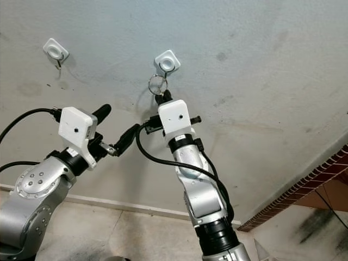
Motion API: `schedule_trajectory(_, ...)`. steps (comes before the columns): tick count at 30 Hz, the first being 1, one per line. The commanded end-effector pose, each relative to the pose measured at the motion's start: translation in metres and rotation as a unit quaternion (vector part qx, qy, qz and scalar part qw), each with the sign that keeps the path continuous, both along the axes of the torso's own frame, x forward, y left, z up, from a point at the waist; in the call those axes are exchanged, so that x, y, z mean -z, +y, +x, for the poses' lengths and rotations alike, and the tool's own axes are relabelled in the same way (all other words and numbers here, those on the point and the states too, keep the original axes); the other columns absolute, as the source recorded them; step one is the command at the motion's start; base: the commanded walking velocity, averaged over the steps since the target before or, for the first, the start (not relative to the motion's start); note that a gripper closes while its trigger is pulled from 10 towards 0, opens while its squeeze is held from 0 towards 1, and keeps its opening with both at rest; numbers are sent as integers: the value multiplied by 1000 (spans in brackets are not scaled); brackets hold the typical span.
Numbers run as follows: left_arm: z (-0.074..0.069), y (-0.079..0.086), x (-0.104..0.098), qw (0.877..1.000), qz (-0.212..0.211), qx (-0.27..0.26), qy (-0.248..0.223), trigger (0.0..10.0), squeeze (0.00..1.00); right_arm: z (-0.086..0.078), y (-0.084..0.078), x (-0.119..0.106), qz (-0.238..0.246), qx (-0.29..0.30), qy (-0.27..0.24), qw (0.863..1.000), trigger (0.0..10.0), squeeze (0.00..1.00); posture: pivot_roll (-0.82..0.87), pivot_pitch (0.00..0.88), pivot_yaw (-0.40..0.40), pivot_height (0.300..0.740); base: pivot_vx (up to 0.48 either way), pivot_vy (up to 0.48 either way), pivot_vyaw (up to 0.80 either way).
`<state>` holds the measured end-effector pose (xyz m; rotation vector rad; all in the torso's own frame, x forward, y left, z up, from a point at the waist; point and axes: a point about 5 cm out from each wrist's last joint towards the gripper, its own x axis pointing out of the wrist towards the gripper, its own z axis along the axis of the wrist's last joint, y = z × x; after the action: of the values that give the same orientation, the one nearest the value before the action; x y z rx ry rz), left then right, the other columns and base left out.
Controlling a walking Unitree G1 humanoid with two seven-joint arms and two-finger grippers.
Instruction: Hang keys on a hook
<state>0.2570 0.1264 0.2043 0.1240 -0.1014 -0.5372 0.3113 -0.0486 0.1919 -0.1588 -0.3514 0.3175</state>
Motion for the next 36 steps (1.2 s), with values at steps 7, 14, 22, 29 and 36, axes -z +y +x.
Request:
schedule_trajectory(7, -1, -2, 0, 1000, 2, 1, 0, 10000, 0, 1, -3, 9, -9, 10, 19, 1000, 10000, 0, 332, 83, -33, 740, 0, 0, 0)
schedule_trajectory(14, 0, -3, -3, 1000, 0, 2, -2, 10000, 0, 1, -4, 18, -22, 9, 33, 999, 10000, 0, 332, 83, -33, 740, 0, 0, 0)
schedule_trajectory(22, 0, -3, -4, 1000, -2, 4, -6, 10000, 0, -1, -3, 27, -43, 7, 42, 998, 10000, 0, 333, 83, -31, 740, 0, 0, 0)
schedule_trajectory(29, 1, -3, -4, 1000, -1, 4, -5, 10000, 0, -1, -4, 28, -46, 7, 44, 998, 10000, 1000, 333, 82, -29, 740, 0, 0, 0)
schedule_trajectory(36, 0, -4, -1, 1000, -2, 4, -1, 10000, 0, 0, -9, 27, -53, 25, 34, 998, 10000, 1000, 323, 81, -32, 740, 0, 0, 0)
